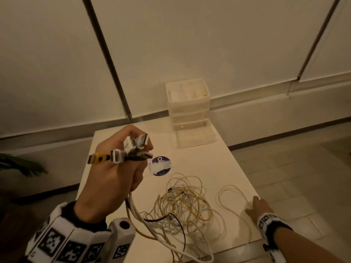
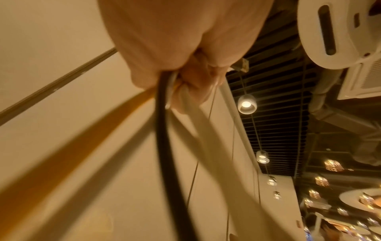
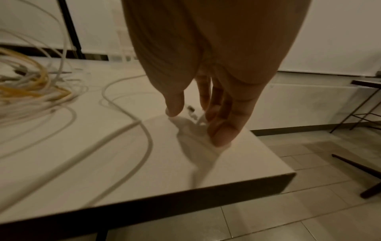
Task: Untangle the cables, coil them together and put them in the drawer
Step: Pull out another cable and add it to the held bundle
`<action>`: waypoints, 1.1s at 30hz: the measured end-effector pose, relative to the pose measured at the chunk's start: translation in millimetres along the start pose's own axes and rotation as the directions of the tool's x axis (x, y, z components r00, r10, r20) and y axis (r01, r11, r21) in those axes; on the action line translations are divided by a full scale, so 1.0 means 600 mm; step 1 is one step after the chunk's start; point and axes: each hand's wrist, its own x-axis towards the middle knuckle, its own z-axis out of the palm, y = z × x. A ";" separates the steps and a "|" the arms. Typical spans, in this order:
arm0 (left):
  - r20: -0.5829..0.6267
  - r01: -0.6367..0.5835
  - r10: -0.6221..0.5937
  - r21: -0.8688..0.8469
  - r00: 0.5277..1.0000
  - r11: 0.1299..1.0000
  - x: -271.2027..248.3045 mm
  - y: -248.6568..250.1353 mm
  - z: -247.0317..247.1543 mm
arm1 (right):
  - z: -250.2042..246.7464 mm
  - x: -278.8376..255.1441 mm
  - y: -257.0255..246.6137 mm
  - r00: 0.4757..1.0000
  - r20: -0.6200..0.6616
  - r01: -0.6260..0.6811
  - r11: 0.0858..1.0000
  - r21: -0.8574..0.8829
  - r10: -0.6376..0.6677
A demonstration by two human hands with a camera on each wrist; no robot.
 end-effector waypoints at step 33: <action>-0.370 -0.008 -0.107 -0.297 0.923 0.955 0.055 0.048 -0.077 | -0.482 -0.413 -0.575 0.461 -0.435 0.444 -0.224 0.868 -0.773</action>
